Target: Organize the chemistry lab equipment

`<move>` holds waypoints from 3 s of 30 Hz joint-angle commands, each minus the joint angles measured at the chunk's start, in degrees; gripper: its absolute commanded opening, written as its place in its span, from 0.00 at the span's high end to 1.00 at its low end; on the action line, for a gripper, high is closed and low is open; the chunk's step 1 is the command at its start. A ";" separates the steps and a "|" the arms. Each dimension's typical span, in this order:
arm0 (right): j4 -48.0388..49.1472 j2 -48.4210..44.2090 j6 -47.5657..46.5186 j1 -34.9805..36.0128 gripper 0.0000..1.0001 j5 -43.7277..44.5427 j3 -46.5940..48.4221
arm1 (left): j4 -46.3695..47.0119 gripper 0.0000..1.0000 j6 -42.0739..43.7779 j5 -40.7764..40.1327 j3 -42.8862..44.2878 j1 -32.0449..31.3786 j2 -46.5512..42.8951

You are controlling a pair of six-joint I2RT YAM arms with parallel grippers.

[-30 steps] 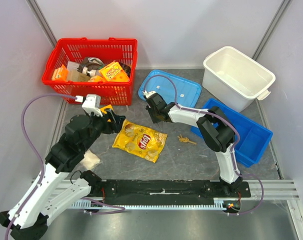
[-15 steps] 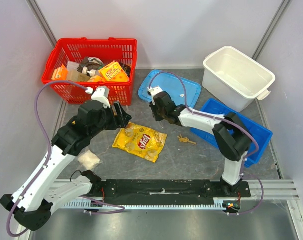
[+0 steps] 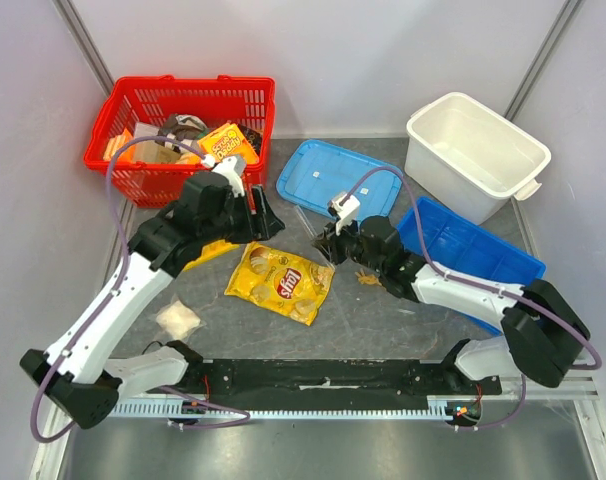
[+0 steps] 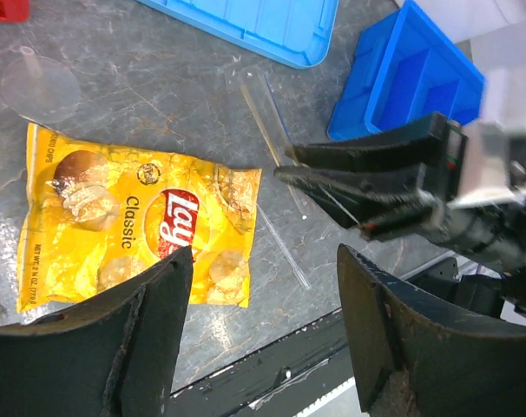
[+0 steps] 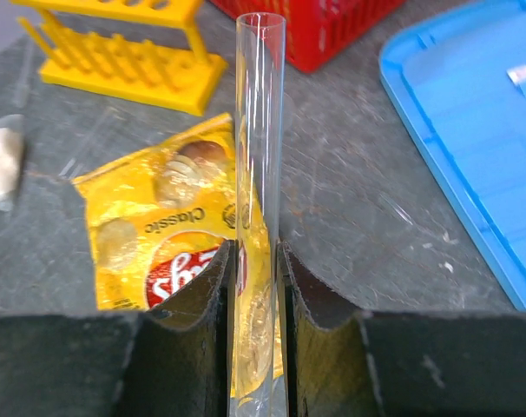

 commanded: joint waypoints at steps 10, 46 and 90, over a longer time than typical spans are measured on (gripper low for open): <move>9.06 -10.69 -4.84 3.08 0.74 -5.37 -4.97 | 3.37 0.30 -2.93 12.14 4.81 4.75 10.14; 8.18 -9.63 -5.98 5.36 0.75 -4.94 -5.59 | 14.19 0.61 -2.93 23.66 -2.13 7.83 13.57; 1.15 -20.88 -5.28 5.36 0.02 5.70 -7.17 | 18.06 0.91 23.17 -35.84 -4.77 14.86 -0.76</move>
